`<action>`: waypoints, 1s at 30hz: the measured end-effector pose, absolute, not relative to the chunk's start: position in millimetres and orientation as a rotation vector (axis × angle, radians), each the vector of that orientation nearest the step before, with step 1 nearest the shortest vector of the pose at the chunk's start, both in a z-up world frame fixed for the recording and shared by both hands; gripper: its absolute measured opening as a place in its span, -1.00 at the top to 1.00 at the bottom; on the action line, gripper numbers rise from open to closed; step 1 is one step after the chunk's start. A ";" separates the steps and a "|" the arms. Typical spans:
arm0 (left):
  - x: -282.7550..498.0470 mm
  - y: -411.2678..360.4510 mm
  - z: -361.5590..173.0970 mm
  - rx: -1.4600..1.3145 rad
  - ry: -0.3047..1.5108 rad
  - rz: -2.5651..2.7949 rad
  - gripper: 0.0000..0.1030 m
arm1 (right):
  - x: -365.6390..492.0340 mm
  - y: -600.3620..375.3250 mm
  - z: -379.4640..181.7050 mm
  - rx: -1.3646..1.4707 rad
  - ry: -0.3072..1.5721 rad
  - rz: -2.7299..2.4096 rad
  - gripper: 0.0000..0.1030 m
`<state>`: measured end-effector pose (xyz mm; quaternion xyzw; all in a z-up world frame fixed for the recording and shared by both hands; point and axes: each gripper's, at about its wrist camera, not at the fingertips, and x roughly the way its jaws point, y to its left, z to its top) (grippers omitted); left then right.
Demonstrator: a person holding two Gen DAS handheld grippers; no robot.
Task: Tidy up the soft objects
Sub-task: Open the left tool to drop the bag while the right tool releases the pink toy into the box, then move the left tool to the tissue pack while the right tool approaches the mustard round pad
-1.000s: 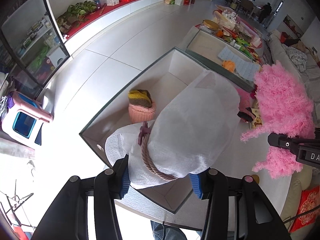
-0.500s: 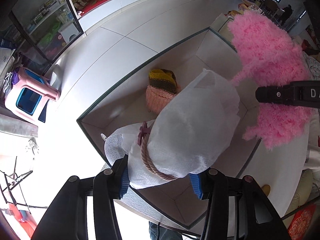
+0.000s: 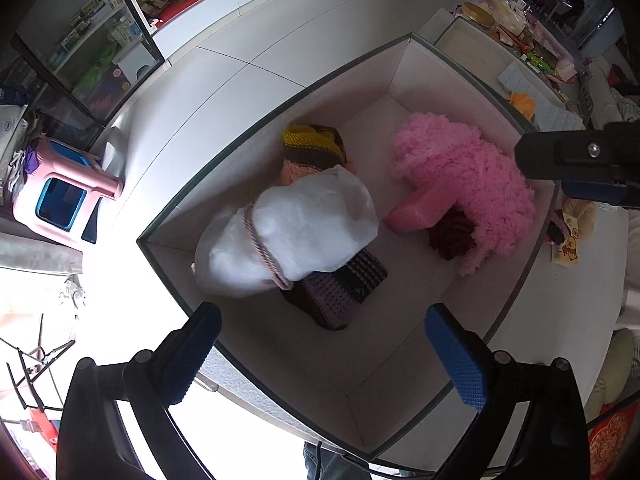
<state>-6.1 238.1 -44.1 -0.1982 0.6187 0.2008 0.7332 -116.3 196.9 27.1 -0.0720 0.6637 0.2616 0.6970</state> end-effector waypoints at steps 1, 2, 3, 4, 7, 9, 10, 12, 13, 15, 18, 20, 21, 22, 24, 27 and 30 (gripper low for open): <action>-6.7 233.7 -42.9 -0.429 1.371 0.428 -0.99 | -120.2 181.9 29.6 -0.135 1.472 0.563 -1.00; -6.9 227.9 -40.9 -0.425 1.375 0.408 -0.99 | -124.4 164.7 31.3 -0.108 1.466 0.532 -1.00; -6.8 221.0 -38.7 -0.417 1.379 0.385 -0.99 | -127.9 145.4 32.0 -0.077 1.461 0.496 -1.00; -7.1 212.7 -36.7 -0.403 1.386 0.363 -0.99 | -132.4 122.7 31.4 -0.040 1.459 0.452 -1.00; -7.8 177.4 -35.1 -0.360 1.423 0.269 -0.99 | -151.3 46.8 17.3 0.067 1.498 0.268 -1.00; -5.7 147.1 -36.4 -0.358 1.451 0.183 -0.99 | -170.9 -7.5 0.2 0.128 1.543 0.139 -1.00; -3.6 131.8 -38.4 -0.355 1.464 0.140 -0.99 | -183.0 -29.7 -10.4 0.151 1.577 0.083 -1.00; 3.3 98.6 -45.6 -0.338 1.496 0.062 -0.99 | -203.4 -70.0 -28.4 0.195 1.643 -0.004 -1.00; 7.8 84.0 -49.7 -0.334 1.509 0.036 -0.99 | -212.5 -84.4 -35.5 0.210 1.663 -0.031 -1.00; 17.2 59.8 -65.2 -0.373 1.543 -0.025 -0.99 | -224.8 -102.5 -44.6 0.227 1.680 -0.057 -1.00; 32.4 44.9 -96.9 -0.451 1.612 -0.018 -0.99 | -230.9 -114.4 -50.7 0.256 1.686 -0.057 -1.00; 44.2 46.7 -115.2 -0.495 1.635 0.044 -0.99 | -231.2 -117.8 -53.1 0.267 1.688 -0.044 -1.00; 50.7 48.9 -121.6 -0.520 1.634 0.075 -0.99 | -230.4 -119.0 -53.8 0.265 1.688 -0.038 -1.00; 57.9 51.4 -126.1 -0.544 1.624 0.102 -0.99 | -228.7 -119.7 -54.6 0.260 1.687 -0.033 -1.00; 73.9 56.1 -129.3 -0.566 1.588 0.156 -0.99 | -223.6 -120.4 -55.0 0.243 1.685 -0.031 -1.00; 97.4 65.6 -129.0 -0.609 1.519 0.235 -0.99 | -213.6 -115.7 -53.7 0.247 1.677 -0.023 -1.00; 112.7 81.6 -136.2 -0.770 1.481 0.351 -0.99 | -210.6 -117.5 -54.2 0.268 1.678 -0.011 -1.00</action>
